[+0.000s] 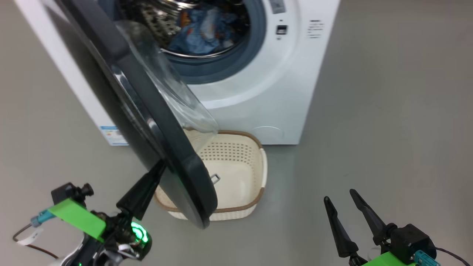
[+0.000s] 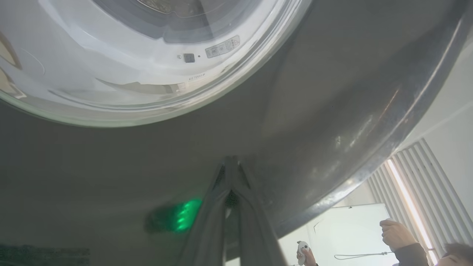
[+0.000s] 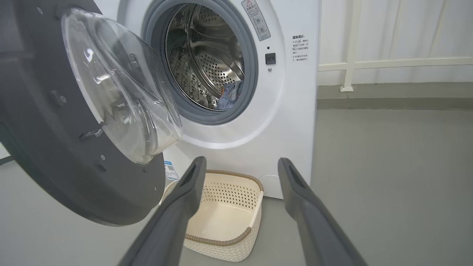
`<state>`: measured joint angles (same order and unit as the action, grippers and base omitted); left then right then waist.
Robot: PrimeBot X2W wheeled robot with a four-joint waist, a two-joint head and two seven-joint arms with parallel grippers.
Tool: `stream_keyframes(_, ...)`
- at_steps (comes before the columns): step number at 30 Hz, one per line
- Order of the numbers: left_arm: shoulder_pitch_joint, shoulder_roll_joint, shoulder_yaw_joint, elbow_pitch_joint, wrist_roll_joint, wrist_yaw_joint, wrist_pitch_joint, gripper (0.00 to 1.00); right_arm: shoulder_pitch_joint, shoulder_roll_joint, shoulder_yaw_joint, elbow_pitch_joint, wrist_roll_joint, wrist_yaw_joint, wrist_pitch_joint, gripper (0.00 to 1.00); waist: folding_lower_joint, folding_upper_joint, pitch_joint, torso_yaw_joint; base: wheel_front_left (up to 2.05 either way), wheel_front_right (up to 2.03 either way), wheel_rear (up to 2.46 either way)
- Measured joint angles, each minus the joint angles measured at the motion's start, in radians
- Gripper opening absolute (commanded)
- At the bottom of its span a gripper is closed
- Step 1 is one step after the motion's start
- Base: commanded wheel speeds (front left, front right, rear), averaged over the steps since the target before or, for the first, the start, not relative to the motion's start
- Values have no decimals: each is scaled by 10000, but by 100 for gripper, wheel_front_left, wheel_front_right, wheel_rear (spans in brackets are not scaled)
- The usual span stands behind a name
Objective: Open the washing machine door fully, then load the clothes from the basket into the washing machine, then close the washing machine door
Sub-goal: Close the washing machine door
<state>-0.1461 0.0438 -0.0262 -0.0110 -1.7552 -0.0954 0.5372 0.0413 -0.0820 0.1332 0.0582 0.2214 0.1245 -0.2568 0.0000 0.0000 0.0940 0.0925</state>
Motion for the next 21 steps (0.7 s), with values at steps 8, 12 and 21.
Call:
stream_keyframes(8, -785, -10, -257, 968, 286, -236, -527, 0, 1, 82, 8, -4, 0, 0, 0, 100, 0, 0, 19, -868, 0, 0, 0)
stream_keyframes(12, -1146, -31, -328, 1373, 679, -244, -784, 0, 5, 94, 2, -10, 0, 0, 0, 100, 0, 0, 13, -1096, 0, 0, 0)
stream_keyframes(21, -1251, 617, -961, 1825, 4278, -251, -3016, 100, 8, 134, 2, -6, 0, 0, 0, 100, 0, 0, -124, -1088, 0, 0, 0)
